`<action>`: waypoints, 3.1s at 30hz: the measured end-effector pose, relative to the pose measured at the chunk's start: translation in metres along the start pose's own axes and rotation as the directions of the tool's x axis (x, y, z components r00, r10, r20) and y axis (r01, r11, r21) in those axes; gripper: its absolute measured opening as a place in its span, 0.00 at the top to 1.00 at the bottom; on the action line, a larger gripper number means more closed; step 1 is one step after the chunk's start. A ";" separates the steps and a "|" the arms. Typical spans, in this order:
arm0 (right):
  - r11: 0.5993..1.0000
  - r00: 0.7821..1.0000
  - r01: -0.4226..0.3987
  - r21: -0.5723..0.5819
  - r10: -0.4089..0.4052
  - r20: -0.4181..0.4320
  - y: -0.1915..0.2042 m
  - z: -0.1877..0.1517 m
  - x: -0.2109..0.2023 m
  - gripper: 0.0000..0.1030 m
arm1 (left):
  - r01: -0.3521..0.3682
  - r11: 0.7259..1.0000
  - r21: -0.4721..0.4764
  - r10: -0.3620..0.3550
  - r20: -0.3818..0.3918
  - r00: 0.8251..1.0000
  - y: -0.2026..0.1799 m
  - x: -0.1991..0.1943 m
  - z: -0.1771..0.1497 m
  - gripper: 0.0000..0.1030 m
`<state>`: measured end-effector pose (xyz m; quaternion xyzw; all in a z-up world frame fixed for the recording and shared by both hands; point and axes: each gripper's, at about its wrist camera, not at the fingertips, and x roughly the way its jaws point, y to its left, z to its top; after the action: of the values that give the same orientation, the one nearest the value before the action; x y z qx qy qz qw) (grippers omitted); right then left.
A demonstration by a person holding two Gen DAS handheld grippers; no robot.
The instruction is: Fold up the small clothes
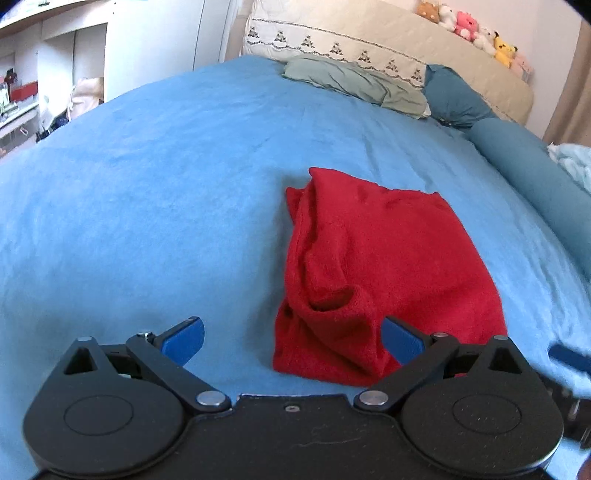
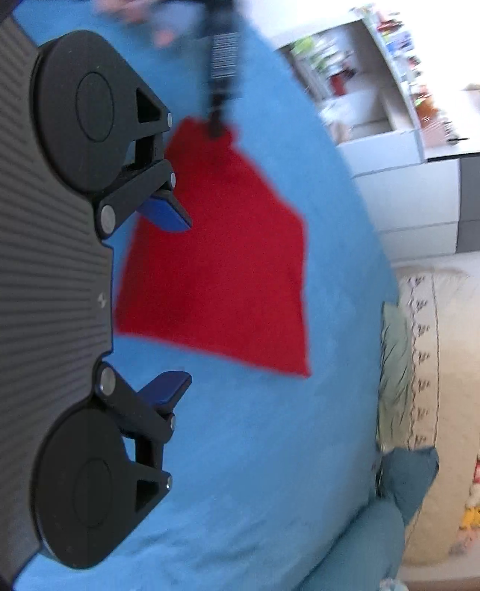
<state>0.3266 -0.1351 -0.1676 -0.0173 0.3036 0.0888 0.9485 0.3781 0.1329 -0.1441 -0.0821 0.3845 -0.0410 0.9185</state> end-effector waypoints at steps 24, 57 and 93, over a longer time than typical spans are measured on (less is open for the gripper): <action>0.972 0.985 0.174 0.160 -0.171 -0.034 -0.037 -0.032 0.029 0.12 | -0.173 0.975 0.137 0.188 -0.112 0.976 -0.004 0.042 -0.004 0.00; 0.926 0.957 -0.151 0.346 0.225 -0.184 -0.102 0.101 0.099 0.00 | 0.109 0.994 -0.024 -0.111 -0.192 0.975 0.000 0.087 0.092 0.04; 0.967 0.964 -0.167 0.192 0.201 -0.175 -0.119 0.013 -0.082 0.62 | 0.261 0.950 0.169 -0.227 -0.195 0.954 -0.152 -0.058 -0.032 0.76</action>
<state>0.2896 -0.2645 -0.1119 0.0864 0.4009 0.1476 0.9000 0.3131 -0.0124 -0.0976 -0.0358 0.4439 -0.1985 0.8731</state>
